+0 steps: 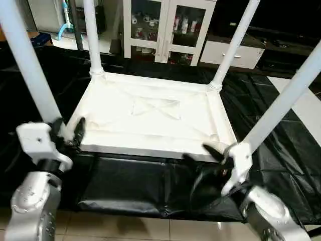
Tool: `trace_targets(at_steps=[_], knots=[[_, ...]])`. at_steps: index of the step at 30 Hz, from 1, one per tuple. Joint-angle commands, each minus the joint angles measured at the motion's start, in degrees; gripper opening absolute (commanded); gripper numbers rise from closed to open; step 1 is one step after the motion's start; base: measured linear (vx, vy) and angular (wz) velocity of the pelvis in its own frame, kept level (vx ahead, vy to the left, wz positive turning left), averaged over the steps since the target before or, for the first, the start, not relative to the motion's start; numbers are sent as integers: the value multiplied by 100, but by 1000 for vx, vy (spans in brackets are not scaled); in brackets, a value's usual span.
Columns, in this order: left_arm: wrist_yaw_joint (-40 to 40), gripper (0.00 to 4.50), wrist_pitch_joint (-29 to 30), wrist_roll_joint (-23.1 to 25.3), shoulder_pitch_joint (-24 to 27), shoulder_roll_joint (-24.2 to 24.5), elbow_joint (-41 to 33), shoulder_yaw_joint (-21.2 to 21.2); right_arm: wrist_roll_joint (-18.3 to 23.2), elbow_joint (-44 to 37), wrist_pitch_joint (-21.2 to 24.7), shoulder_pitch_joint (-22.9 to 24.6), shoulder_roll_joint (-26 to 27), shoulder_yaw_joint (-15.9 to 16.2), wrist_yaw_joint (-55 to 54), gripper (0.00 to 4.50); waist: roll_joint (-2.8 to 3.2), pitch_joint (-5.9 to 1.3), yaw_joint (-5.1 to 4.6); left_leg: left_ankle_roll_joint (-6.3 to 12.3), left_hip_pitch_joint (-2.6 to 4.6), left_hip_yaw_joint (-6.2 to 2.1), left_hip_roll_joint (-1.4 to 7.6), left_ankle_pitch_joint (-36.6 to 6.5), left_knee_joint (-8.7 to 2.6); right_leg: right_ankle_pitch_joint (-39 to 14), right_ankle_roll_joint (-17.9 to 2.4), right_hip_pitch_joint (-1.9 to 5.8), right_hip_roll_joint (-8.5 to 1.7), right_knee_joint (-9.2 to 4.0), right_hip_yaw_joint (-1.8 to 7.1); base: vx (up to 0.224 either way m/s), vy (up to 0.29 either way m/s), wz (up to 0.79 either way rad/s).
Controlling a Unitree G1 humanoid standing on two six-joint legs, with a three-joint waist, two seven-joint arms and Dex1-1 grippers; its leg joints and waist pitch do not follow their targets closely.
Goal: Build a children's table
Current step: Rotate leg to tighten
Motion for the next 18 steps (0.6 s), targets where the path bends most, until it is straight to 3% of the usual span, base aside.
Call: trace_targets(at_steps=[1, 3, 6, 10, 12, 15, 18], knots=[[-73, 341, 14, -152, 5, 29, -92, 51, 207, -244, 110, 44, -116, -75, 175, 373, 133, -173, 66, 91, -74, -210, 509, -599, -593, -65, -1136, 196, -534, -343, 348, 0, 0, 0], [-127, 349, 21, -257, 199, 21, -231, 26, 392, -361, 138, 159, -248, -143, 390, 373, 168, -177, 70, 108, -62, -207, 519, -594, -584, 9, -1218, 192, -523, -332, 333, 0, 0, 0], [-129, 384, 54, -273, 340, 13, -340, -7, 480, -435, 142, 225, -368, -171, 545, 373, 169, -154, 112, 203, -67, -194, 536, -642, -594, -68, -1268, 191, -532, -347, 337, 0, 0, 0], [-58, 413, -23, -415, 254, -123, -438, 107, 460, -401, 117, 208, -389, -161, 563, 373, 175, -115, 177, 66, -36, -178, 540, -1052, -621, -770, -1192, 139, -529, -410, 341, 0, 0, 0], [-311, 428, -68, -710, 501, -198, -717, 29, 365, -380, 71, 222, -390, -111, 540, 373, 193, -114, 217, -28, -40, -180, 543, -1113, -628, -877, -1133, 135, -533, -413, 344, 0, 0, 0], [-189, 442, -137, -451, 578, -158, -685, 6, 335, -288, -5, 196, -368, -88, 533, 373, 186, -118, 223, -17, -56, -174, 536, -990, -630, -711, -1039, 136, -512, -401, 340, 0, 0, 0], [96, 442, -105, -278, 154, 55, -356, 218, 384, -214, -18, 60, -256, -48, 465, 373, 135, -114, 248, 1, -42, -166, 508, -989, -626, -827, -946, 117, -503, -416, 340, 0, 0, 0]])
